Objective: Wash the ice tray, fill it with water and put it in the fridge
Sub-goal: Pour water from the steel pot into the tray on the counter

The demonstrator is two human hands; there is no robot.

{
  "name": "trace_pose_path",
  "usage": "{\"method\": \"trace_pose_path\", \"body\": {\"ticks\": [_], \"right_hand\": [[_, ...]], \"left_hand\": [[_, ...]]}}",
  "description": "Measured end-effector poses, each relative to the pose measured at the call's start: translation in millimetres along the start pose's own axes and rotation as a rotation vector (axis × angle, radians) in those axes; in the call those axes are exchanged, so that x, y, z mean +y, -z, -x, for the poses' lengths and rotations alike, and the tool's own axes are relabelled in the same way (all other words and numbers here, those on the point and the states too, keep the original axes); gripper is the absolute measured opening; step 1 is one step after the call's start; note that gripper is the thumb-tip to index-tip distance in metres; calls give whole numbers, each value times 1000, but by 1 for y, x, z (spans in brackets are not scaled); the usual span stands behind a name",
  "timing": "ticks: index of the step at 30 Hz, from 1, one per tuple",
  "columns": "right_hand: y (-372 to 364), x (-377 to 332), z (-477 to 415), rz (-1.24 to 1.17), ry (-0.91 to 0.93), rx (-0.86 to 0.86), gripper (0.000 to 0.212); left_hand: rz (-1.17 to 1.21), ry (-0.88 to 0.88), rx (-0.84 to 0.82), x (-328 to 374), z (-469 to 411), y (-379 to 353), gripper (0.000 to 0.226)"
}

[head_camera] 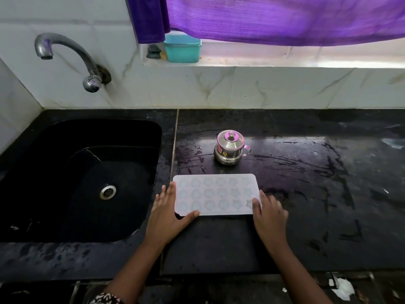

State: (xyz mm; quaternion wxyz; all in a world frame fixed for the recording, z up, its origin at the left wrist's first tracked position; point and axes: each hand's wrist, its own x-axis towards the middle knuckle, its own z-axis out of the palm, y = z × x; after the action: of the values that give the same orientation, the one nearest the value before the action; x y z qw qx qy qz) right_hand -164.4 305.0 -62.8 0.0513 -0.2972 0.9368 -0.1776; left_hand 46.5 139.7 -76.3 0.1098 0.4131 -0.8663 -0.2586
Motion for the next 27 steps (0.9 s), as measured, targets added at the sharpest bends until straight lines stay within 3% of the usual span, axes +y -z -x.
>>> {"method": "trace_pose_path", "body": {"ticks": [4,6,9,11,14,16,19,21,23,25,27], "right_hand": [[10,4,-2,-329,-53,-54,26],[20,5,2,-429,-72,-68,15],[37,3,9,-477,-78,-254,22],[51,-4,12,-404,-65,-375,32],[76,-20,0,-183,3,-174,65],[98,-45,-15,-325,191,-78,69],[111,-91,-36,-663,424,-427,58],[106,-113,-42,-693,460,-629,57],[94,-114,-48,-683,452,-621,46],[81,-99,-53,-708,387,-492,25],[68,-76,-50,-738,238,-349,14]], "left_hand": [[173,12,5,0,-1,3,83],[477,82,41,1,-2,9,67],[1070,166,130,7,-3,26,79],[1206,135,146,9,-9,42,81],[1169,59,31,19,-31,83,70],[1082,11,-159,30,-50,109,65],[892,-69,-455,58,-77,127,49],[823,-95,-531,78,-90,122,36],[853,-37,-548,88,-98,111,29],[954,24,-569,84,-101,102,31],[923,35,-480,67,-95,98,37]]}}
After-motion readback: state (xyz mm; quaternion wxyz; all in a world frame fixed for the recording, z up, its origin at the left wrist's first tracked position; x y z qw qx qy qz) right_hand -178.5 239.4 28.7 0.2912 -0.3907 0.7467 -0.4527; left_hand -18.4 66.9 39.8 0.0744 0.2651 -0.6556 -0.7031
